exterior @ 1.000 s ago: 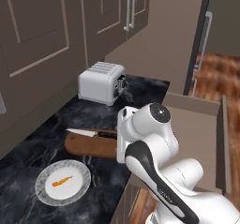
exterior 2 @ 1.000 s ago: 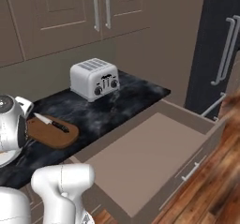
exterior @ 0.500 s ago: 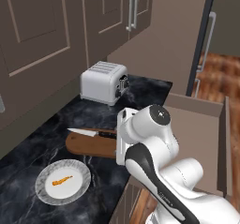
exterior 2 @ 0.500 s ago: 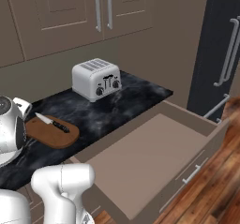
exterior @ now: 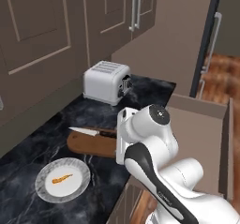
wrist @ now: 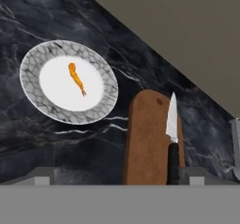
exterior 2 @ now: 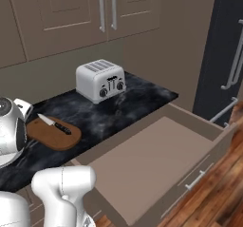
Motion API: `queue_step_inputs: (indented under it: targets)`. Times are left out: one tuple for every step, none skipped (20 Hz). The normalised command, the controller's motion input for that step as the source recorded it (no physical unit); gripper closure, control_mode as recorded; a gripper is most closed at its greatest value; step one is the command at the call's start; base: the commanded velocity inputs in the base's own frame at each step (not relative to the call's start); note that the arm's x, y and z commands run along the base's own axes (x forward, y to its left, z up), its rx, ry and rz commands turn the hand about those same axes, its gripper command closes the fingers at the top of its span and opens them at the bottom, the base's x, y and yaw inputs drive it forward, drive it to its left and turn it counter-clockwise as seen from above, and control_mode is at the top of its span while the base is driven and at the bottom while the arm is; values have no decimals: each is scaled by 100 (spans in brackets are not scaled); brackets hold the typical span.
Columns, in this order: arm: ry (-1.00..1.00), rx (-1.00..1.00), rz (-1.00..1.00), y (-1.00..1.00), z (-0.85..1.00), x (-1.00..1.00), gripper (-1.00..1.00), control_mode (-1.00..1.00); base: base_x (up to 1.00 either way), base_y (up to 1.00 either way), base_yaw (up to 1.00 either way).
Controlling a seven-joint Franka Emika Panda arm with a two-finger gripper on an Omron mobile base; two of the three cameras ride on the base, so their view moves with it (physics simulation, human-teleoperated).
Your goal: Pick up the knife from the drawer and place it on the cutting board. Then place the meat from the plate to the cutting board.
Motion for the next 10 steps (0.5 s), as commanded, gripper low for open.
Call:
queue_step_inputs:
  targets:
    - [0,0,0,0,0,0,-100,100,0,5,41]
    - [0,0,0,0,0,0,-100,100,0,6,40]
    - [0,0,0,0,0,0,-100,100,0,5,38]
    - [0,0,0,0,0,0,-100,100,0,2,37]
    - [0,0,0,0,0,0,-100,100,0,3,36]
    - [0,0,0,0,0,0,-100,100,0,4,35]
    - [0,0,0,0,0,0,-100,100,0,4,35]
    - [0,0,0,0,0,0,-100,100,0,4,36]
    - [0,0,0,0,0,0,-100,100,-1,4,38]
    - [0,0,0,0,0,0,-100,100,-28,0,37]
